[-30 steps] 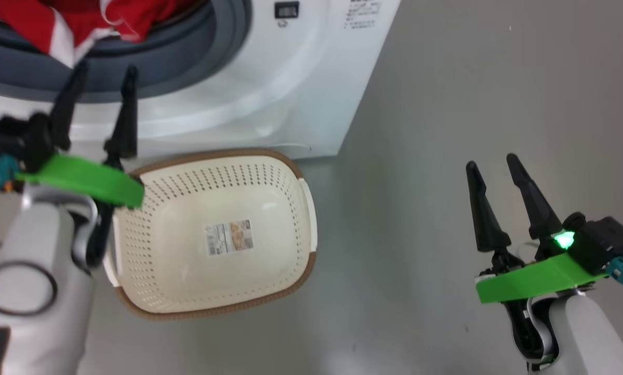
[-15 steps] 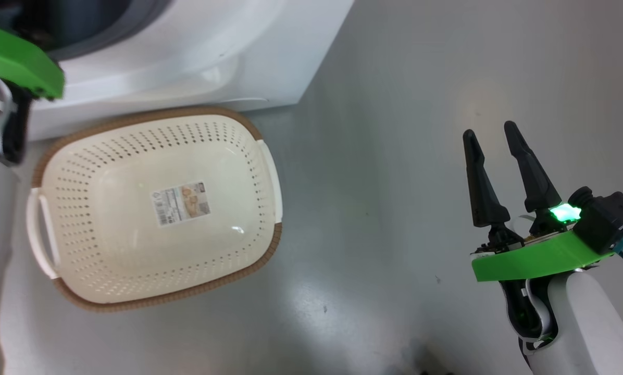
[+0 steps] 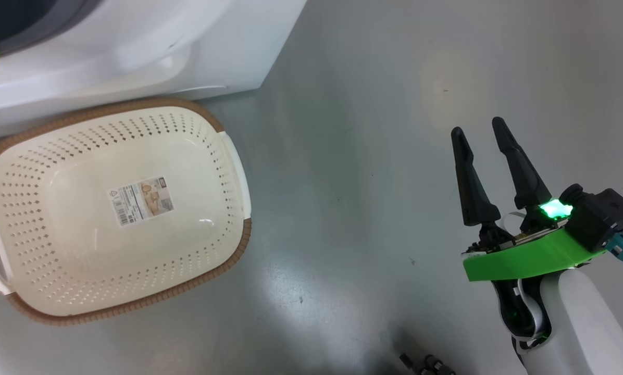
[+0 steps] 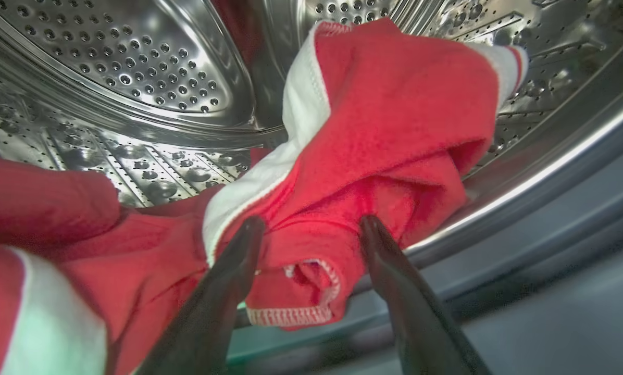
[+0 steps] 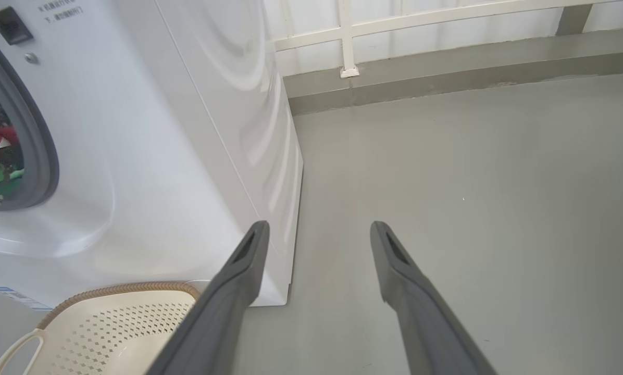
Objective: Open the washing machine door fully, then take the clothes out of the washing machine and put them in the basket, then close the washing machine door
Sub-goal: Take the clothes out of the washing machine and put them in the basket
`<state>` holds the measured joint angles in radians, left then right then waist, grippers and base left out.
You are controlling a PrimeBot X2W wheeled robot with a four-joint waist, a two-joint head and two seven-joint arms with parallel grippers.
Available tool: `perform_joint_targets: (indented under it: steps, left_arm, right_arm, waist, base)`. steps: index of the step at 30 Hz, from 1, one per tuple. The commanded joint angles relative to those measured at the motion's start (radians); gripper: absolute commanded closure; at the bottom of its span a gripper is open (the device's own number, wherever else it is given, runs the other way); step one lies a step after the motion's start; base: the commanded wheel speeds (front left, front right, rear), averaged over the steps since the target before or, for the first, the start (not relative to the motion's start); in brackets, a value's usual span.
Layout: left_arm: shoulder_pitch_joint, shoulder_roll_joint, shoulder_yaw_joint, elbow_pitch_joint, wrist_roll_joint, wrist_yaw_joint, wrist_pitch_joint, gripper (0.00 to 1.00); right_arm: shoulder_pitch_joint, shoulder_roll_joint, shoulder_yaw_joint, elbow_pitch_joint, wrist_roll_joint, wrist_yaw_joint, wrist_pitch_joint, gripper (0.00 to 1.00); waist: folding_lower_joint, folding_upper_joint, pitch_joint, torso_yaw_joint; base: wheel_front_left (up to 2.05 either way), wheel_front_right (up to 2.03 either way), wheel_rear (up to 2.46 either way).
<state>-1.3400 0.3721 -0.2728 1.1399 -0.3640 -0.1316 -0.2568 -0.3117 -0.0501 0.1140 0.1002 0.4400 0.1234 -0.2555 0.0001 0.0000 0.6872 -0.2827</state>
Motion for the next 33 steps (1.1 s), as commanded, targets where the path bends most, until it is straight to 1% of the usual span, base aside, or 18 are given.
perform_joint_targets:
  steps: [1, 4, 5, 6, 7, 13, 18, 22, 28, 29, 30, 31, 32, 33]
  left_arm:
    - [-0.029, 0.047, -0.001, 0.007, 0.019, 0.01, -0.005, 0.0]
    - [-0.039, 0.047, -0.001, 0.022, 0.023, 0.017, -0.005, 0.0]
    - [-0.042, 0.046, -0.003, 0.028, 0.025, 0.017, -0.005, 0.51]
    - [-0.044, 0.046, -0.004, 0.033, 0.026, 0.017, -0.005, 0.66]
    - [-0.046, 0.047, -0.006, 0.037, 0.029, 0.017, -0.005, 1.0]
    - [-0.039, 0.038, 0.004, 0.034, 0.028, 0.024, -0.005, 1.0]
    - [0.013, 0.021, 0.057, -0.051, 0.005, 0.042, -0.005, 1.0]
    - [0.098, 0.005, 0.13, -0.173, -0.007, 0.047, -0.005, 1.0]
    - [0.283, -0.027, 0.281, -0.398, 0.015, 0.034, -0.005, 1.0]
    - [0.317, -0.038, 0.306, -0.434, 0.023, 0.031, -0.005, 1.0]
    - [0.376, -0.065, 0.353, -0.501, 0.042, 0.025, -0.005, 1.0]
    - [0.403, -0.078, 0.373, -0.532, 0.053, 0.022, -0.005, 1.0]
    - [0.403, -0.078, 0.373, -0.532, 0.053, 0.022, -0.005, 1.0]
    - [0.454, -0.103, 0.403, -0.593, 0.081, 0.015, -0.005, 1.0]
  right_arm:
    - [0.015, 0.0, 0.022, -0.025, 0.01, 0.007, -0.006, 0.0]
    - [0.017, 0.0, 0.021, -0.025, 0.009, 0.007, -0.006, 0.0]
    - [0.018, 0.0, 0.021, -0.025, 0.009, 0.007, -0.006, 0.0]
    - [0.018, 0.0, 0.02, -0.025, 0.009, 0.007, -0.006, 0.0]
    - [0.018, 0.0, 0.019, -0.024, 0.008, 0.007, -0.006, 0.0]
    - [0.013, 0.0, 0.017, -0.019, 0.002, 0.007, -0.006, 0.0]
    - [0.016, 0.0, 0.008, -0.014, -0.011, 0.007, -0.006, 0.0]
    - [0.02, 0.0, -0.002, -0.008, -0.023, 0.007, -0.006, 0.0]
    - [0.033, 0.0, -0.011, -0.004, -0.038, 0.007, -0.006, 0.0]
    - [0.036, 0.0, -0.014, -0.004, -0.041, 0.007, -0.006, 0.0]
    - [0.044, 0.0, -0.022, -0.005, -0.048, 0.007, -0.006, 0.0]
    - [0.046, 0.0, -0.026, -0.004, -0.051, 0.007, -0.006, 0.0]
    - [0.046, 0.0, -0.026, -0.004, -0.051, 0.007, -0.006, 0.0]
    - [0.052, 0.0, -0.033, -0.003, -0.056, 0.007, -0.006, 0.0]
  waist:
    - [-0.0001, 0.0, 0.002, -0.003]
    - [-0.0001, 0.0, 0.002, -0.003]
    - [-0.0001, 0.0, 0.0, -0.003]
    - [-0.0001, 0.0, -0.001, -0.002]
    - [-0.0001, 0.0, -0.003, -0.002]
    - [-0.0001, 0.0, -0.017, 0.008]
    - [-0.0001, 0.0, -0.045, 0.032]
    - [-0.0001, 0.0, -0.075, 0.053]
    - [-0.0001, 0.0, -0.124, 0.076]
    - [-0.0001, 0.0, -0.132, 0.081]
    - [-0.0001, 0.0, -0.143, 0.094]
    - [-0.0001, 0.0, -0.149, 0.099]
    - [-0.0001, 0.0, -0.149, 0.099]
    - [-0.0001, 0.0, -0.158, 0.11]
  base:
    - [0.0, 0.0, 0.0]
    - [0.0, 0.0, 0.0]
    - [0.0, 0.0, 0.0]
    - [0.0, 0.0, 0.0]
    - [0.0, 0.0, 0.0]
    - [0.0, 0.0, 0.0]
    - [0.0, 0.0, 0.0]
    - [0.0, 0.0, 0.0]
    - [0.0, 0.0, 0.0]
    - [0.0, 0.0, 0.0]
    - [0.0, 0.0, 0.0]
    - [0.0, 0.0, 0.0]
    - [0.0, 0.0, 0.0]
    - [0.0, 0.0, 0.0]
